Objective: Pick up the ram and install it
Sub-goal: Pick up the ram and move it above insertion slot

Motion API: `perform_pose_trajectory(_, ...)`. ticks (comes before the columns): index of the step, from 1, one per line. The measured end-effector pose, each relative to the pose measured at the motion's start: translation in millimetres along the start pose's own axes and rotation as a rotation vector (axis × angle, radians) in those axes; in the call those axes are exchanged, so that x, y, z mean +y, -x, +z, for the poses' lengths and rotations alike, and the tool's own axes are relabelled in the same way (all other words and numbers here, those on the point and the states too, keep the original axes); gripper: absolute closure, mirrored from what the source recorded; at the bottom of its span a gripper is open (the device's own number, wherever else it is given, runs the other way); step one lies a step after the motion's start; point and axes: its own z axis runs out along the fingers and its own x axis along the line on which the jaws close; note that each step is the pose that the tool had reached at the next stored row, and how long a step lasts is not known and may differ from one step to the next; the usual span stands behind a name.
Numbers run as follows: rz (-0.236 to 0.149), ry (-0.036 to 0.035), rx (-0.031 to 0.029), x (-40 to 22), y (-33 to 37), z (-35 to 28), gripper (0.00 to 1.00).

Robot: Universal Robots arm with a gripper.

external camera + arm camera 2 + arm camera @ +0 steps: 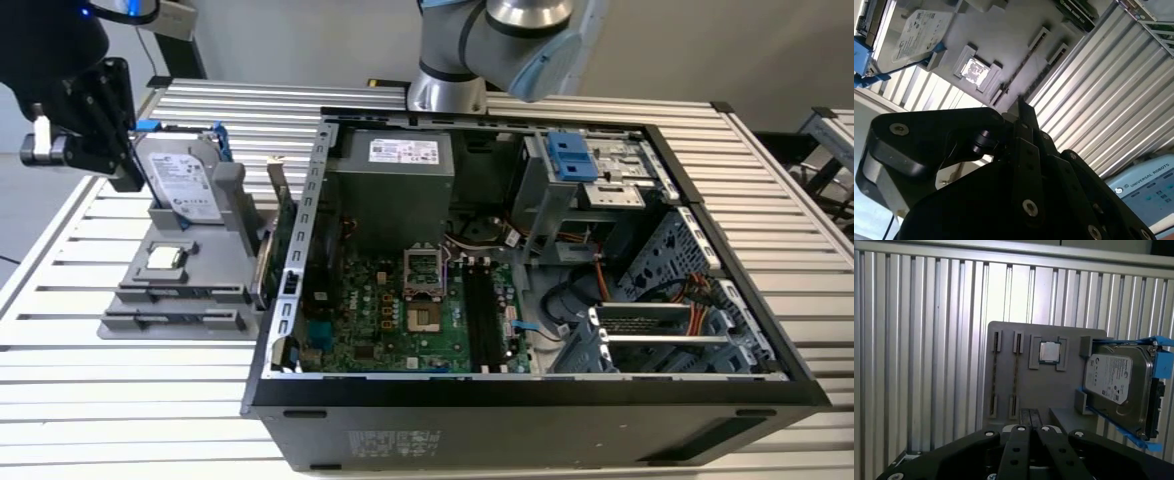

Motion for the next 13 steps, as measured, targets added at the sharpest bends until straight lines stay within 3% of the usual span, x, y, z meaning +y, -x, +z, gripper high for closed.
perform_pose_trajectory(5,0.000,0.0002,0.0000,-0.6,-6.5,-0.4,1.00)
perform_pose_trajectory(13,0.000,0.0002,0.0000,-0.5,-7.2,-0.5,1.00)
